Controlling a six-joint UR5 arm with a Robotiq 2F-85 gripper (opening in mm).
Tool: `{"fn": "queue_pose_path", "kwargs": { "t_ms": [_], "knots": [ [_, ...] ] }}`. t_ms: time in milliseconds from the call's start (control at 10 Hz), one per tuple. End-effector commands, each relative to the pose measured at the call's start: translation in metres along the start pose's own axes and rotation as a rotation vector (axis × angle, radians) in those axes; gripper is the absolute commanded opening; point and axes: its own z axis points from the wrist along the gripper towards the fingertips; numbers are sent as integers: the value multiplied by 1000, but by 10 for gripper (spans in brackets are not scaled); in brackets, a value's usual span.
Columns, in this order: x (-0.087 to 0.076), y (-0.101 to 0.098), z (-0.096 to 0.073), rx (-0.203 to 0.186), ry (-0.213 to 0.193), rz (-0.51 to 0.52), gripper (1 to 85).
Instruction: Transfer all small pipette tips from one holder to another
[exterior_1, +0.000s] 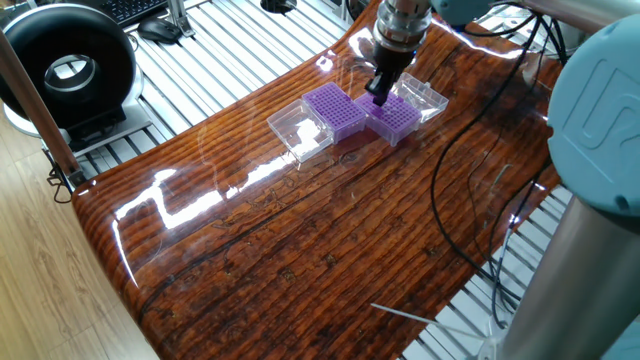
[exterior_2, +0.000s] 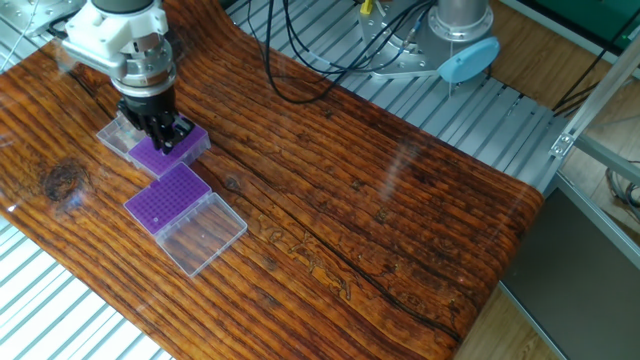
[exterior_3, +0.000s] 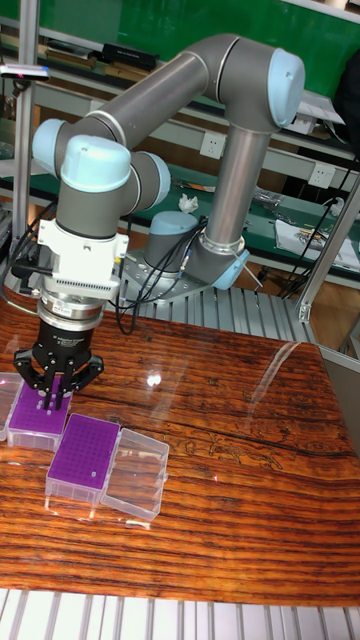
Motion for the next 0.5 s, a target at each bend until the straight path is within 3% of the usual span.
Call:
{"fn": "queue_pose_path", "kwargs": {
  "t_ms": [0, 400],
  "knots": [
    [-19, 15, -6, -16, -11, 25, 213],
    [-53, 27, -10, -29, -23, 20, 217]
  ]
}}
